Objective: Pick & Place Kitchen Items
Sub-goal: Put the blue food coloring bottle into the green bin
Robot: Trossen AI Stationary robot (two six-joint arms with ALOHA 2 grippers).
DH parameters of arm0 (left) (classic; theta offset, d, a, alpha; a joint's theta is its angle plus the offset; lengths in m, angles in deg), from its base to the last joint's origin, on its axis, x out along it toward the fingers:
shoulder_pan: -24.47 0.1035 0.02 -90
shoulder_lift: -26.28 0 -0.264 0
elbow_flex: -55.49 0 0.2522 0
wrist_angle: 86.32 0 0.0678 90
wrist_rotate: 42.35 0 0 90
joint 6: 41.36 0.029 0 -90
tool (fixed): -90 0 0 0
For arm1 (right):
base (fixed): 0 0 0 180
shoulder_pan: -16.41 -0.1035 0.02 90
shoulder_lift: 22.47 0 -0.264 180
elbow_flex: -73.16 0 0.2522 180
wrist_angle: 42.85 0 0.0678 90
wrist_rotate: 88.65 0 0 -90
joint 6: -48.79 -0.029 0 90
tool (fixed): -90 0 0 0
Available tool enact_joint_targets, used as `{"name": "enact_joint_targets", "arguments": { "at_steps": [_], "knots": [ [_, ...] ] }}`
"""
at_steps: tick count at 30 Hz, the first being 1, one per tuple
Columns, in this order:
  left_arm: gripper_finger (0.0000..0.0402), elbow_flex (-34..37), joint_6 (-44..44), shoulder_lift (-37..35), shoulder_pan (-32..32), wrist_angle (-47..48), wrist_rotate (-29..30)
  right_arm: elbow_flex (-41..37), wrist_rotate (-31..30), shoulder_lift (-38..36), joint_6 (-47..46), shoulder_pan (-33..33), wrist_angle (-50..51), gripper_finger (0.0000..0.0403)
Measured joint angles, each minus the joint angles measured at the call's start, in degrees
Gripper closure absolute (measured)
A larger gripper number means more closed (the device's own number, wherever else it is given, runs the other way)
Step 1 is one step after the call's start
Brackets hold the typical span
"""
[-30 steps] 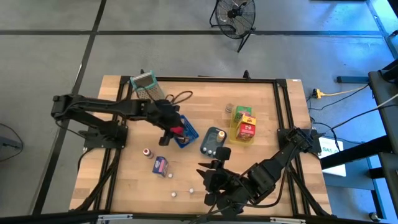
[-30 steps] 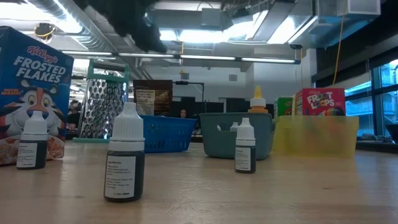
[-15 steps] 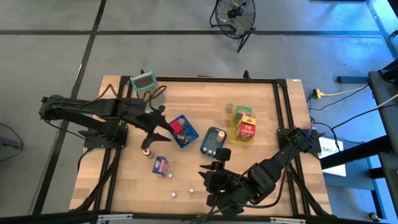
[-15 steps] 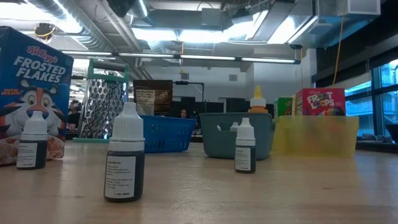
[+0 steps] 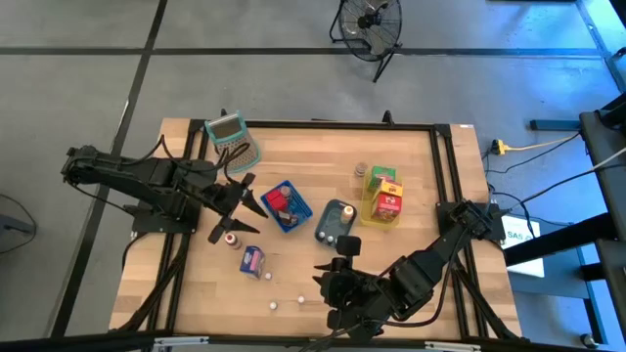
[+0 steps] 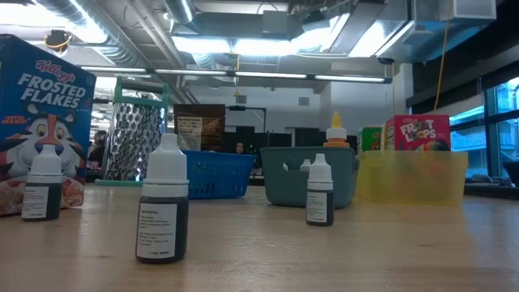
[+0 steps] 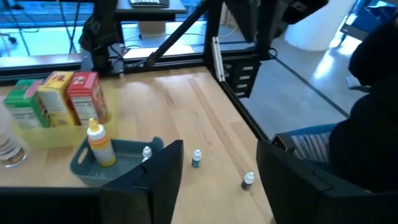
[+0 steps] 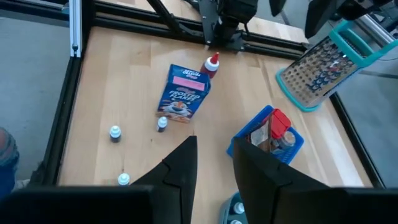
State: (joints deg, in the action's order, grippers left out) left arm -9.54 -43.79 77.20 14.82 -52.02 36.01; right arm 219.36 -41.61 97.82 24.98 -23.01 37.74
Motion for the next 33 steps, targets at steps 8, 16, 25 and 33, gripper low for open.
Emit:
{"name": "enact_joint_targets", "arguments": {
  "at_steps": [8, 16, 25, 33],
  "knots": [
    [0.0123, 0.0, -1.01, 0.0, -2.51, -0.24, 3.26, 0.0, 0.27, 0.0, 0.01, 0.02, -0.32, 0.0299],
    [0.0074, 0.0, -2.71, 0.0, -4.02, -0.21, 4.15, 0.0, 7.24, 0.0, -0.42, 0.04, 1.4, 0.0299],
    [0.0074, 0.0, -10.04, 0.02, -8.86, 0.39, 4.15, 0.0, 11.74, 0.0, -4.31, 0.65, 19.53, 0.0299],
    [0.0075, 0.0, -10.5, 0.02, -13.76, 2.52, 10.19, 0.04, 11.72, 0.69, -7.4, 1.87, 21.17, 0.0277]
  ]
}}
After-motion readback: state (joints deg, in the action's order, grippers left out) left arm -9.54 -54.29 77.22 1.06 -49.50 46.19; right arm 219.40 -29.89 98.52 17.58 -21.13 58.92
